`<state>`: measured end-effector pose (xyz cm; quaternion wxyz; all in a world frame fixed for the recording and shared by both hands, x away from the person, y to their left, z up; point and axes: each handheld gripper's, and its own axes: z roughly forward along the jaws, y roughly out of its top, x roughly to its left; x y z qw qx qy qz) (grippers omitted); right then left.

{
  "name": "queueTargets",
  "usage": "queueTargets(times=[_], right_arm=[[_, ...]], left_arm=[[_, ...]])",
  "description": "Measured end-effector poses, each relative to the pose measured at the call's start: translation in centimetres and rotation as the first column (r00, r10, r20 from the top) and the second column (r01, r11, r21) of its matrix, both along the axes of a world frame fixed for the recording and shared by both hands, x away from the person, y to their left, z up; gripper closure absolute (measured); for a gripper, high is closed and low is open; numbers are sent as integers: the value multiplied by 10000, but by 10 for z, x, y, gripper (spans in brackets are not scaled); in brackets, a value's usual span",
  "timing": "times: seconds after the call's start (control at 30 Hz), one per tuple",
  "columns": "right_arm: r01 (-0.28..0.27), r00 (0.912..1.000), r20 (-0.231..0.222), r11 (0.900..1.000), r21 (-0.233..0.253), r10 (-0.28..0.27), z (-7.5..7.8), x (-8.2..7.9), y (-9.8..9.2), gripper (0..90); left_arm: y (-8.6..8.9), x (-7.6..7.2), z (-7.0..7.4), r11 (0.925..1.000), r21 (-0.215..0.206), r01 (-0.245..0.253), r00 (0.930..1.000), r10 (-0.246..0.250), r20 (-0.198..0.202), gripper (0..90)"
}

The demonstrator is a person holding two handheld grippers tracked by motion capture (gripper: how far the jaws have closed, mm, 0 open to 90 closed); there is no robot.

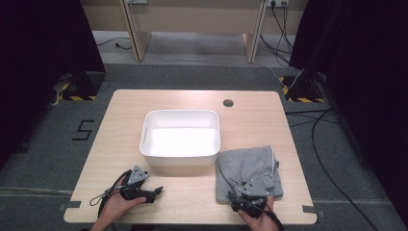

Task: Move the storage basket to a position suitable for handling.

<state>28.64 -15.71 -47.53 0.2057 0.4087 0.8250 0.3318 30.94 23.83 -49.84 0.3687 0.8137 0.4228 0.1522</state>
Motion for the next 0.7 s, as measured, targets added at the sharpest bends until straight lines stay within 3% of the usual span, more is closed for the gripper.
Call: queueTargets(times=[0.17, 0.27, 0.37, 0.43, 0.47, 0.7], right_arm=[[-10, 10000, 57, 9998, 183, 9, 0, -9, -2, 376], [-84, 10000, -9, 9986, 528, 84, 0, -11, -4, 340], [-334, 9993, -98, 9934, 1097, 347, 4, -7, -11, 313], [-265, 9991, -281, 9808, 1930, 326, 11, -6, -17, 284], [-217, 9995, -177, 9757, 2180, 262, 15, -5, -21, 279], [281, 9952, 845, 9713, 2360, -493, 44, 2, -50, 261]], left_arm=[[0, 0, 0, 10000, 9, -1, 10000, 1, -4, 148], [0, 0, 0, 10000, 4, -3, 10000, 3, -7, 147], [0, 0, 0, 10000, -2, -8, 10000, 8, -13, 147], [0, 1, 0, 10000, -20, 35, 10000, -35, -15, 146], [-1, 1, 0, 10000, -36, 48, 10000, -48, -36, 141], [-3, 3, 0, 9999, 20, 115, 9999, -115, -62, 128]])
